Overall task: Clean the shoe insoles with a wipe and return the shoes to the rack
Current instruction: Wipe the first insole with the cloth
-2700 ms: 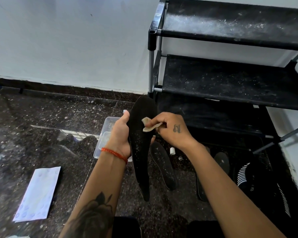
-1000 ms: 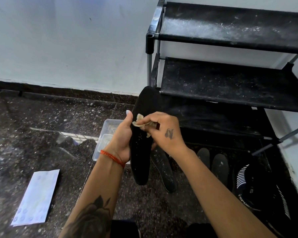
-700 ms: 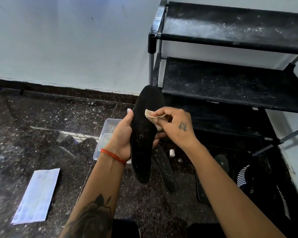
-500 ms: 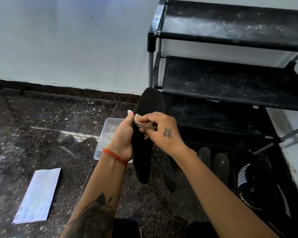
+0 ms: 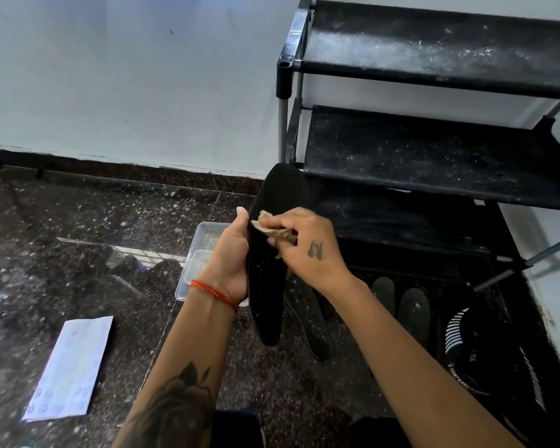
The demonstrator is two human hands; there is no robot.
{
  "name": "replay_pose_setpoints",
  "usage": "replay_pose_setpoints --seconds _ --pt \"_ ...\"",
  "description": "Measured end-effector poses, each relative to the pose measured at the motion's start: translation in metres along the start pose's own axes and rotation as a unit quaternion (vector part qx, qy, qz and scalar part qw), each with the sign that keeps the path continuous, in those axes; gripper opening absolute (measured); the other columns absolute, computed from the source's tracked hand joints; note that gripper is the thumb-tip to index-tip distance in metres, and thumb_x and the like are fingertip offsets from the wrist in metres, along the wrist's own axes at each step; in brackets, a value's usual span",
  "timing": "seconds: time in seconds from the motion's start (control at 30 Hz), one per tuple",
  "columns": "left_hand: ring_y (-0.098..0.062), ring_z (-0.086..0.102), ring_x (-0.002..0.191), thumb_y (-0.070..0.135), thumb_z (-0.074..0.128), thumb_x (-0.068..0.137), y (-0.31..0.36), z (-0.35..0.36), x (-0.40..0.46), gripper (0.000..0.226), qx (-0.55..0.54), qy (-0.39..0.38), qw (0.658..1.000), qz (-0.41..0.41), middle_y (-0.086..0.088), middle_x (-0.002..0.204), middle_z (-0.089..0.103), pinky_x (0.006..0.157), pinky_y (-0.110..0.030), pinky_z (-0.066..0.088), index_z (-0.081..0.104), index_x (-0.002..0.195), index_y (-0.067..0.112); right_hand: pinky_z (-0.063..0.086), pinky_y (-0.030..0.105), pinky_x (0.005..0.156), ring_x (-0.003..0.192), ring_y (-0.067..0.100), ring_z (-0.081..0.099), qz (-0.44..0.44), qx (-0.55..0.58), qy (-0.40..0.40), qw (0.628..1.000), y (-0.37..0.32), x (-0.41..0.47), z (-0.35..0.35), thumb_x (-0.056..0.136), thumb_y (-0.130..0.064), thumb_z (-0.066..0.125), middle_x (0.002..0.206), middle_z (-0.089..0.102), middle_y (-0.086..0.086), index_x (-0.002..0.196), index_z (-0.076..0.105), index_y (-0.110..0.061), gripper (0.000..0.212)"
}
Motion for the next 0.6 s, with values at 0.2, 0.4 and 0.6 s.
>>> replay_pose_setpoints --seconds 0.2,0.4,0.6 --pt "-0.025 0.071 0.067 0.053 0.020 0.100 0.004 -0.006 0.003 0.077 -0.018 0.011 1.000 0.010 -0.014 0.081 0.073 0.057 -0.035 0.058 0.078 0.078 0.006 0.055 0.027 0.068 0.074 0.007 0.065 0.031 0.057 -0.129 0.989 0.002 0.000 -0.002 0.072 0.001 0.073 0.080 0.071 -0.004 0.079 0.077 -0.015 0.018" --pt "-0.027 0.070 0.068 0.053 0.022 0.098 0.000 -0.004 0.002 0.069 0.005 0.001 1.000 -0.012 -0.012 0.085 0.073 0.081 -0.043 0.046 0.077 0.082 0.014 0.043 0.002 0.068 0.075 -0.008 0.059 0.060 0.082 0.058 0.993 0.005 0.006 -0.014 0.079 -0.008 0.071 0.088 0.067 -0.005 0.095 0.075 -0.013 0.018" --pt "-0.019 0.069 0.059 0.033 0.026 0.102 0.000 0.000 0.001 0.058 0.023 0.003 1.000 0.021 -0.009 0.069 0.070 0.054 -0.028 0.058 0.075 0.078 0.012 0.037 -0.001 0.078 0.093 0.010 0.056 0.035 0.029 0.026 0.999 0.002 0.004 0.003 0.083 0.005 0.059 0.103 0.064 0.009 0.113 0.067 -0.008 0.034"
Point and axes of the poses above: each hand's wrist, its own x-axis towards the middle knuckle, its own z-axis out of the palm, y = z × x, the point moved 4 cm from there along x, towards the middle knuckle
